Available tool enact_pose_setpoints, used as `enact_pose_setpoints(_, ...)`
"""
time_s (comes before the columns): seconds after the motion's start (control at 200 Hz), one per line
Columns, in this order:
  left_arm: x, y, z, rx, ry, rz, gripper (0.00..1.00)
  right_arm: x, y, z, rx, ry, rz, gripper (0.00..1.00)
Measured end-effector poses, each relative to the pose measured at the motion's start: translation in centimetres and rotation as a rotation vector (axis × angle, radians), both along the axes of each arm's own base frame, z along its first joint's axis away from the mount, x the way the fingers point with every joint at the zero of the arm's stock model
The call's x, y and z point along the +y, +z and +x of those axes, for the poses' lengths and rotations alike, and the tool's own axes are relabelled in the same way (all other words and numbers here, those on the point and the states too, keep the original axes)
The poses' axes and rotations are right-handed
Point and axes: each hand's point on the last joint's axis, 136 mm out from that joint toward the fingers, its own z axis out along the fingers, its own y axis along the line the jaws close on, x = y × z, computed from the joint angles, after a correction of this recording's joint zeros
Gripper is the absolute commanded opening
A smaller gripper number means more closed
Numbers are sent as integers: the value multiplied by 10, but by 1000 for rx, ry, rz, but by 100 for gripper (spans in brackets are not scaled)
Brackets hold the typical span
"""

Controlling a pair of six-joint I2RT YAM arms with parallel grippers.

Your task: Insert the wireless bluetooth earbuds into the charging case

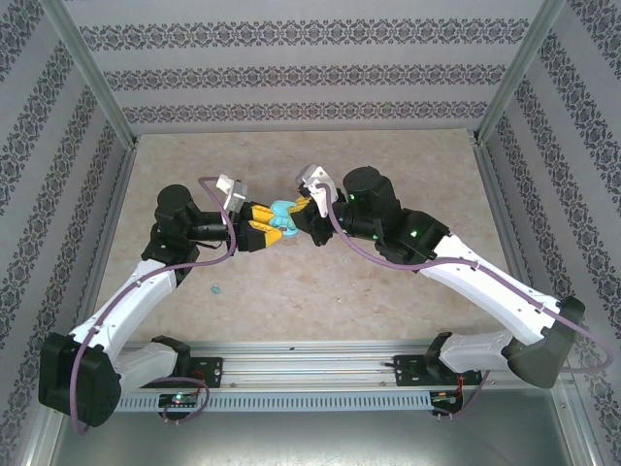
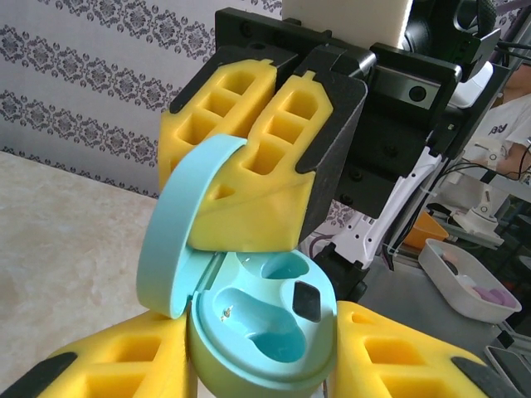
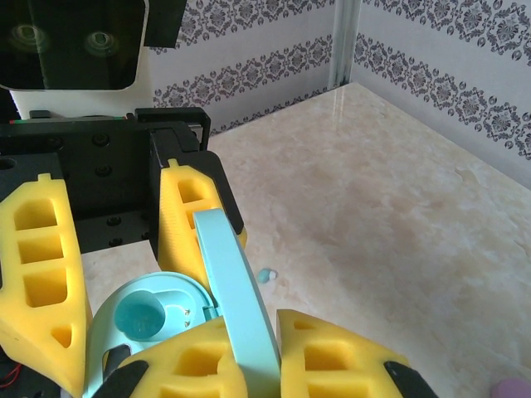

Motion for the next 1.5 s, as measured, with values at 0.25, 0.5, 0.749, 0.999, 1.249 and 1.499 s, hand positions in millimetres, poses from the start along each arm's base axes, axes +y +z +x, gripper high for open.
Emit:
enact_pose_setpoints(0.25, 1, 1, -2, -18, 5, 1, 17, 1, 1, 0, 11, -2, 13, 30)
enact_pose_setpoints(0.5, 3, 2, -4, -27, 13, 4, 17, 2, 2, 1, 34, -14, 32, 43)
enact_pose_setpoints(0.749, 7, 0, 2, -18, 51, 12, 17, 4, 5, 1, 64, -19, 50, 52)
enact_pose_setpoints(0.999, 12, -11, 12, 42, 105, 35, 16, 6, 23, -2, 97, -20, 103, 54)
enact_pose_setpoints(1.249, 24, -25, 27, 96, 184, 69, 13, 8, 23, -1, 210, -62, 143, 53)
enact_pose_setpoints(1.499, 45, -53, 51, 190, 297, 125, 12, 7, 4, 3, 385, -181, 163, 49)
